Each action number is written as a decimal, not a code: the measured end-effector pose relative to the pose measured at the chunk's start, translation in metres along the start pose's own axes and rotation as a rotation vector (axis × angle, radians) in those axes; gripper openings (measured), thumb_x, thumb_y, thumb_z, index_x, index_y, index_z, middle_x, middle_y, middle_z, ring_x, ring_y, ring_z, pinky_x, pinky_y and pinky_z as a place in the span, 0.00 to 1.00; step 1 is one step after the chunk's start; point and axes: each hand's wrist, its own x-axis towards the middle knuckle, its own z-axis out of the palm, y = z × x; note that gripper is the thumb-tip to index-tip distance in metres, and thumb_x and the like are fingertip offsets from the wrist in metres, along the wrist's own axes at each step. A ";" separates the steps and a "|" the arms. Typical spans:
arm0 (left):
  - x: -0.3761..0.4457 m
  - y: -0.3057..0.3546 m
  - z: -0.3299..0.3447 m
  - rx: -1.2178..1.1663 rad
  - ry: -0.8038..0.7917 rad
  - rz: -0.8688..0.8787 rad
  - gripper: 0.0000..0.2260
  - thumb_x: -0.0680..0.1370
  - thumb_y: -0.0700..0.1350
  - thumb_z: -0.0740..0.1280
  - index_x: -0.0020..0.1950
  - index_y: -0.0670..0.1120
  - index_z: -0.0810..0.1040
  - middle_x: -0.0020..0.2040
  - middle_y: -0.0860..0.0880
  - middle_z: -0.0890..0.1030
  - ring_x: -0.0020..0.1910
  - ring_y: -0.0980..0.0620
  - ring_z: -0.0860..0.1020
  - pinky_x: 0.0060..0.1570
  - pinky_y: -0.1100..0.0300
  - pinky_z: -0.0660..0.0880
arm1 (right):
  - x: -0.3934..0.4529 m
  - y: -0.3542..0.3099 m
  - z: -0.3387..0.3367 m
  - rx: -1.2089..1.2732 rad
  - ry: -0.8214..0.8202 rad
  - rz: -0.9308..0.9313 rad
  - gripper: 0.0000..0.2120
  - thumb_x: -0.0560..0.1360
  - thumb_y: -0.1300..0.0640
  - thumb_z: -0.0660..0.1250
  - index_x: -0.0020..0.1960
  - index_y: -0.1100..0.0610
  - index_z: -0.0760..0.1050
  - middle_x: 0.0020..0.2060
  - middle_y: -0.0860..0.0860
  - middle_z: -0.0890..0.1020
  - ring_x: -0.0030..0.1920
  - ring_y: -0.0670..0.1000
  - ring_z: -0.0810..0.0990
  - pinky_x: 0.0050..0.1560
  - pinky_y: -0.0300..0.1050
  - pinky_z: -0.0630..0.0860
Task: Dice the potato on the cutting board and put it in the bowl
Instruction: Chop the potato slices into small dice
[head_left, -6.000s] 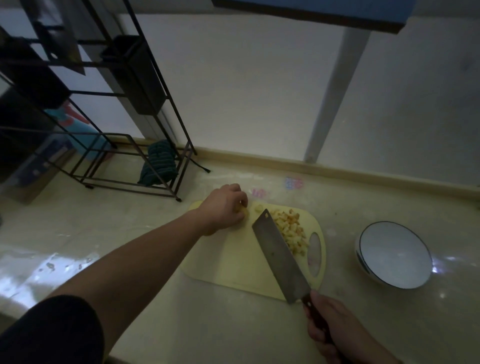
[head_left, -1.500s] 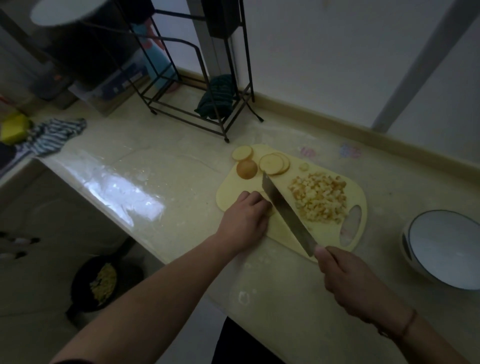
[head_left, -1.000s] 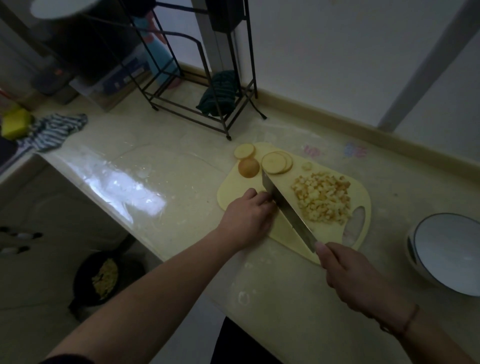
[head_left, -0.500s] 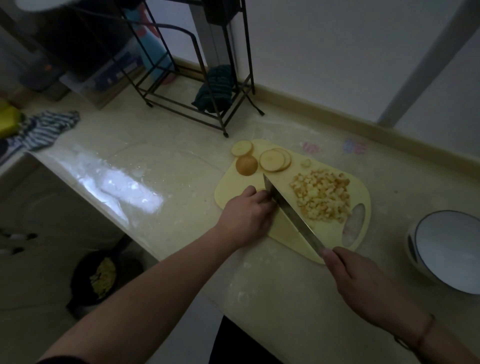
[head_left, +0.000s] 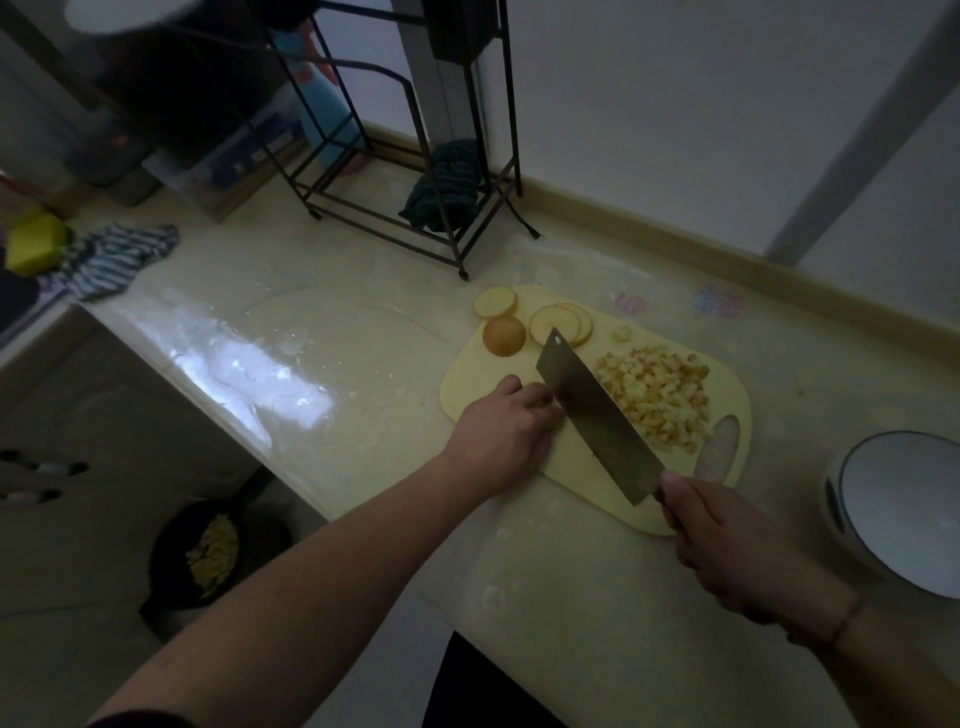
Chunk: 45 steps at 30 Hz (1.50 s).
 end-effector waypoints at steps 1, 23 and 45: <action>0.000 0.000 0.000 -0.011 -0.004 -0.003 0.16 0.77 0.49 0.61 0.59 0.46 0.83 0.56 0.46 0.80 0.46 0.44 0.74 0.31 0.53 0.77 | 0.000 0.000 -0.001 0.056 -0.023 0.035 0.25 0.76 0.35 0.50 0.38 0.55 0.68 0.23 0.47 0.67 0.21 0.47 0.61 0.23 0.38 0.60; -0.018 -0.002 -0.001 -0.124 0.104 -0.133 0.13 0.75 0.49 0.68 0.51 0.40 0.83 0.52 0.42 0.81 0.49 0.40 0.79 0.44 0.50 0.81 | -0.004 -0.007 0.023 -0.185 0.119 -0.166 0.26 0.75 0.36 0.50 0.35 0.58 0.69 0.28 0.53 0.75 0.27 0.44 0.71 0.34 0.45 0.69; -0.014 -0.002 0.001 -0.177 0.097 -0.149 0.07 0.74 0.44 0.72 0.45 0.40 0.82 0.49 0.40 0.79 0.47 0.39 0.78 0.42 0.45 0.79 | -0.003 -0.010 0.018 -0.170 0.061 -0.098 0.27 0.77 0.38 0.51 0.39 0.61 0.71 0.27 0.50 0.72 0.22 0.40 0.69 0.28 0.38 0.61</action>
